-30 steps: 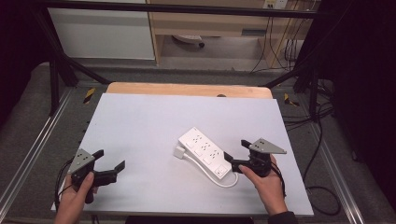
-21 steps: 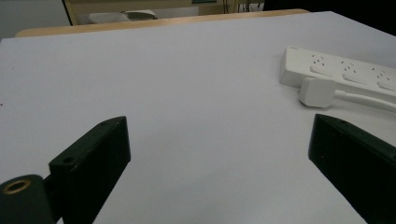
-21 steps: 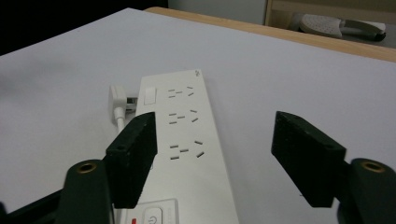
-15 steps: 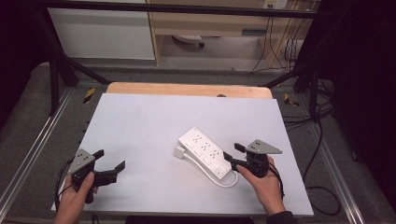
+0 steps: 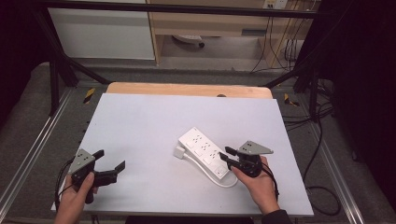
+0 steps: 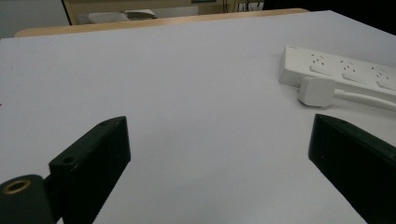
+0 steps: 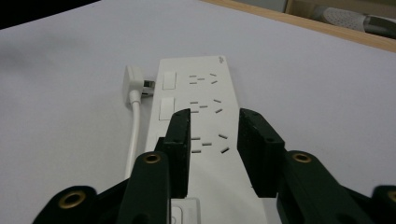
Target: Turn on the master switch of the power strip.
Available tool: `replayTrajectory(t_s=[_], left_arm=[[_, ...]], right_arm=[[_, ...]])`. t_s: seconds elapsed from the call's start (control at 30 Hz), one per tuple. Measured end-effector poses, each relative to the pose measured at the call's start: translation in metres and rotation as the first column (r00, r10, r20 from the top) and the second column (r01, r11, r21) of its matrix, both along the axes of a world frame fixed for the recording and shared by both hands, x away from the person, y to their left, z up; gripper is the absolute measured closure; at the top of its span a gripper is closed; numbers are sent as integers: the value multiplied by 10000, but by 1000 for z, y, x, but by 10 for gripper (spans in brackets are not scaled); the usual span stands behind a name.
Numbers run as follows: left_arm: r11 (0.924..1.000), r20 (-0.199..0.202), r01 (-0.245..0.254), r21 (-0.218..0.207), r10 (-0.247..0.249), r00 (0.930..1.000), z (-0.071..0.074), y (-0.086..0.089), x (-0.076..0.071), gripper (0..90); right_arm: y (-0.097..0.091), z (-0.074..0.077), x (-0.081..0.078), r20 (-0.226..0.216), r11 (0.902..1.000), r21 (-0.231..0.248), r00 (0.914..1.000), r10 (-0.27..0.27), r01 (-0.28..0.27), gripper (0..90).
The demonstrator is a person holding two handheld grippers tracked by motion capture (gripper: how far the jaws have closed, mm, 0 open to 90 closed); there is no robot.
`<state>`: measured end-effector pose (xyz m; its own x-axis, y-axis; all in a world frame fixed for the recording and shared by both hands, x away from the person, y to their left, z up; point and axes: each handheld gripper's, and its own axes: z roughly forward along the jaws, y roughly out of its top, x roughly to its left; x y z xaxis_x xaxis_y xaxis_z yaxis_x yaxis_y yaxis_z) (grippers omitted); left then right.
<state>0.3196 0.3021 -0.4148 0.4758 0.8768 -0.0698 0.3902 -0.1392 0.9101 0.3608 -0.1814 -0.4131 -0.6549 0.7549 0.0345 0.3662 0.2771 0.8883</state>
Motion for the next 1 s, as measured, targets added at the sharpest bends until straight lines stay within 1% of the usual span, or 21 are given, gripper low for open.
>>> replayTrajectory(t_s=[0.2, 0.33, 0.37, 0.4, 0.47, 0.63, 0.8, 0.83, 0.97, 1.0], left_arm=[[10000, -3, 6, -7, -6, 10000, 0, 0, 0, 58], [10000, -9, 16, -3, -16, 10000, 0, 0, 0, 57], [10000, -9, 19, -2, -19, 10000, 0, 0, 0, 58], [10000, -11, 24, 1, -24, 10000, 0, 0, 0, 58], [10000, -18, 22, 10, -22, 10000, 0, 0, 0, 58], [10000, -18, 16, 9, -16, 10000, 0, 0, 0, 58], [10000, -35, 48, 24, -48, 10000, 0, 0, 0, 58], [10000, -32, 38, 27, -38, 10000, 0, 0, 0, 57], [10000, -7, 15, 0, -15, 10000, 0, 0, 0, 57], [10000, -6, 19, 1, -19, 10000, 0, 0, 0, 57]], right_arm=[[6, -3, 3, 48, 9997, -22, 9997, 234, -234, 748], [7, -5, 3, 101, 9996, -98, 9996, 268, -267, 783], [7, -5, 2, 132, 9995, -169, 9996, 260, -258, 807], [7, -5, 2, 132, 9995, -169, 9996, 260, -258, 807], [4, -7, 3, 0, 9998, -76, 9999, 171, -171, 839], [1, -10, 4, -262, 9999, -146, 9997, 22, -26, 875], [1, -12, 4, -390, 9999, -140, 9992, -44, 39, 890], [1, -12, 4, -485, 9999, -160, 9988, -33, 25, 897], [2, -13, 4, -532, 9997, -241, 9986, -67, 54, 900], [1, -14, 5, -626, 9997, -240, 9980, -101, 86, 900]])
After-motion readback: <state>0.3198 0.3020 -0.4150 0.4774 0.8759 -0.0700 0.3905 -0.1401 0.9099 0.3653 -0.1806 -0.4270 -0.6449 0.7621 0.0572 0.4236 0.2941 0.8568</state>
